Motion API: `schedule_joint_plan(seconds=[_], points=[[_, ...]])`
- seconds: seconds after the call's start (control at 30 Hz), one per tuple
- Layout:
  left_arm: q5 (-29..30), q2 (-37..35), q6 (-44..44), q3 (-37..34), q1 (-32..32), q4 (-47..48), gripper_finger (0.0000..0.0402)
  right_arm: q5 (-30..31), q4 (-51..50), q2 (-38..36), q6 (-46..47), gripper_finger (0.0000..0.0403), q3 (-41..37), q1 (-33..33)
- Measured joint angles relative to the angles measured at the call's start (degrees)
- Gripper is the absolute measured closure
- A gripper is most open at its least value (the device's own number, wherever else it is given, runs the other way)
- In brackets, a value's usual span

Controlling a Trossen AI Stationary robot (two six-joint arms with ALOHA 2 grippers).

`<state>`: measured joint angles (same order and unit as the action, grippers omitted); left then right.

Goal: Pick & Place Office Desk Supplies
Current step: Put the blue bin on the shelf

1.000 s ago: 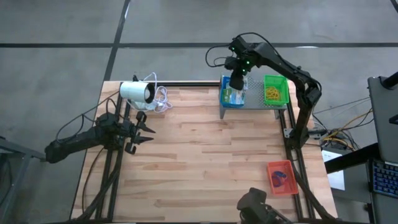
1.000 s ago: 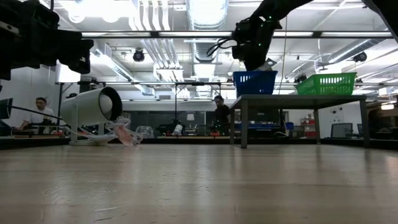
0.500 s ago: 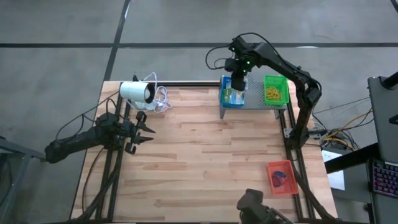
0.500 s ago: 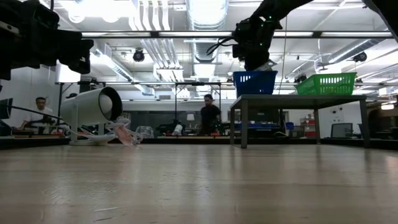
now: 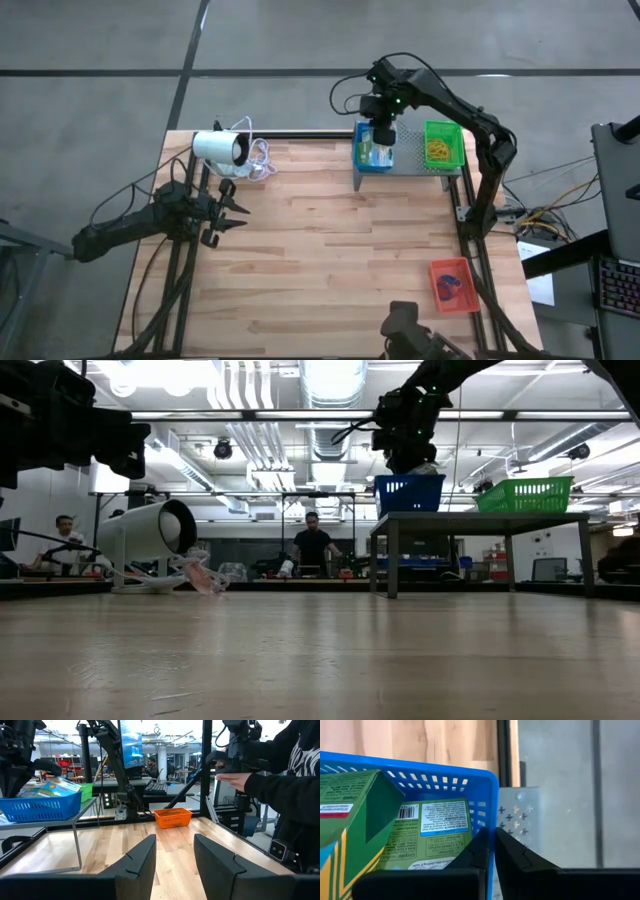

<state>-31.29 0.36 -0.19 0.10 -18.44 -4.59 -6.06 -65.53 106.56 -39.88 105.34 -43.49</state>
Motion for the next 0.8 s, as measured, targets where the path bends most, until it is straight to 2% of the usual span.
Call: schedule_joint_plan(seconds=[0.43,0.8], points=[[0.00,0.00,0.02,0.00,0.00,-0.01,0.0268,3.23,4.18,0.00,-6.98,0.0389,-0.02,-0.15],[0.00,0.00,0.22,0.00,0.00,0.00,0.0268,3.25,4.54,0.00,-2.29,0.0388,-0.02,-0.38]])
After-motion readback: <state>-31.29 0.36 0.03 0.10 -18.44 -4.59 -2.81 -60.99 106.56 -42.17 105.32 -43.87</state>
